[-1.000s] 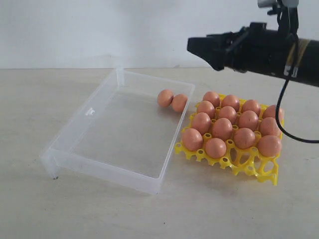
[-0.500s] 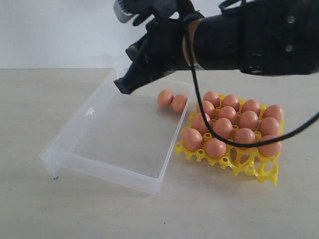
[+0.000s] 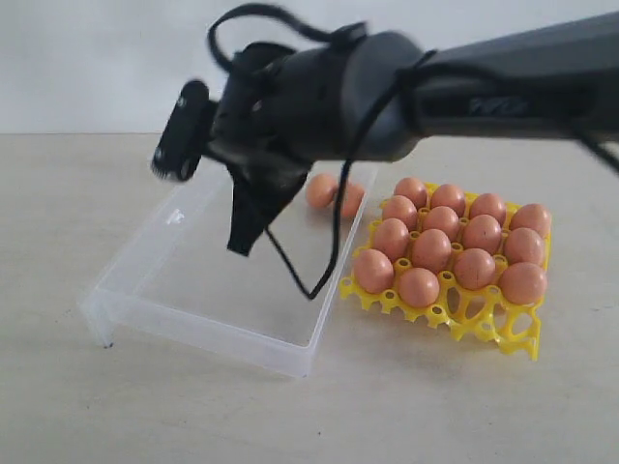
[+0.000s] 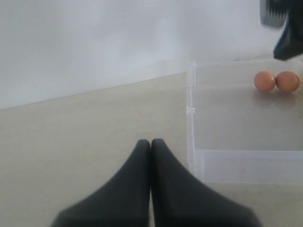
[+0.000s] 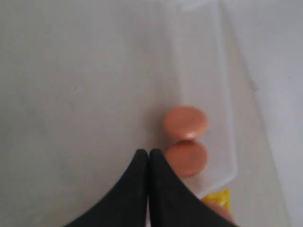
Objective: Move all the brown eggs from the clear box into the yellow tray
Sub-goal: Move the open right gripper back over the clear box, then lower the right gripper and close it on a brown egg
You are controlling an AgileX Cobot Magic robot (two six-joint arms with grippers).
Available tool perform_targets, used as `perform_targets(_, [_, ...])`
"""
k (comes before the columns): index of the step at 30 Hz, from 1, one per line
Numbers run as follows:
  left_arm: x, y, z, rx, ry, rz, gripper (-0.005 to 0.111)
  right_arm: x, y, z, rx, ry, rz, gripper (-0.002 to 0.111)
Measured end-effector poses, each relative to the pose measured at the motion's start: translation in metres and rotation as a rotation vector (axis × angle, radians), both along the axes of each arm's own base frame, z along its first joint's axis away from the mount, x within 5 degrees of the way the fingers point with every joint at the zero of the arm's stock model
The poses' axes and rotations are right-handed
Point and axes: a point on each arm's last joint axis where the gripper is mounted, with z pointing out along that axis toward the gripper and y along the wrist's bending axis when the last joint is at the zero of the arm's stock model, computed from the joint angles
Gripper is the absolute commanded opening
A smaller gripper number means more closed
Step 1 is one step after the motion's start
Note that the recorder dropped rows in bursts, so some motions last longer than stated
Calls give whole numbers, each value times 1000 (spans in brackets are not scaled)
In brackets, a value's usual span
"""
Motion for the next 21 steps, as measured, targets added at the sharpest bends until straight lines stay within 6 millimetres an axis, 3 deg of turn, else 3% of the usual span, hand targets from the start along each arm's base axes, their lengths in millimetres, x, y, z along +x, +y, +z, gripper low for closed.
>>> perform_targets(3, [0,0,0,0,0,0,-4,-5,8,-15,-37,108,-113,0])
perform_targets(6, [0,0,0,0,0,0,-4,1,10,-18,70,284,-216,0])
perform_targets(11, [0,0,0,0,0,0,-4,41,7,-1,371,457,-381,0])
perform_targets(13, [0,0,0,0,0,0,-4,71,-5,16,549,430,-500,0])
perform_targets(17, [0,0,0,0,0,0,-4,89,-15,23,636,379,-590,0])
perform_targets(18, [0,0,0,0,0,0,-4,91,-15,20,628,371,-592,4])
perform_targets(20, [0,0,0,0,0,0,-4,94,-14,11,615,364,-597,26])
perform_targets(21, [0,0,0,0,0,0,-4,94,-14,8,613,365,-598,53])
